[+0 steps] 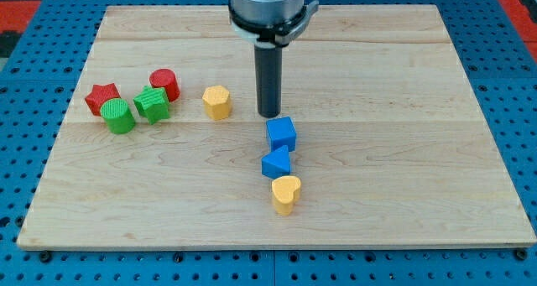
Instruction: Place yellow and blue blocks in a vertical line
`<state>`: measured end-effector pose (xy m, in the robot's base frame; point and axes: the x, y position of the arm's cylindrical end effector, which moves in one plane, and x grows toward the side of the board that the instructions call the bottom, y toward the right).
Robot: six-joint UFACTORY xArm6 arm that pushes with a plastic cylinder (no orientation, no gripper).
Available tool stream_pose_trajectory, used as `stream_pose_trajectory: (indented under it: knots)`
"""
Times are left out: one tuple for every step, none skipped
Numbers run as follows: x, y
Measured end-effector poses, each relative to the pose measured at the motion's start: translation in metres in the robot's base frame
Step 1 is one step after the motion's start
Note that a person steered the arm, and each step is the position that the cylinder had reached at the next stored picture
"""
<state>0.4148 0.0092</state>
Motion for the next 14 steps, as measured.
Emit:
stream_pose_trajectory:
  knots:
    - [-0.014,0.032]
    - [-0.013,-0.041]
    - [-0.006,-0.103]
    - [0.011,-0.108]
    - [0.033,-0.115]
    - [0.043,-0.129]
    - [0.069,-0.144]
    - [0.090,-0.160]
    - [0.083,-0.192]
    - [0.064,-0.197]
    - [0.044,-0.168]
    - [0.033,-0.111]
    - [0.022,-0.130]
    - [-0.003,-0.142]
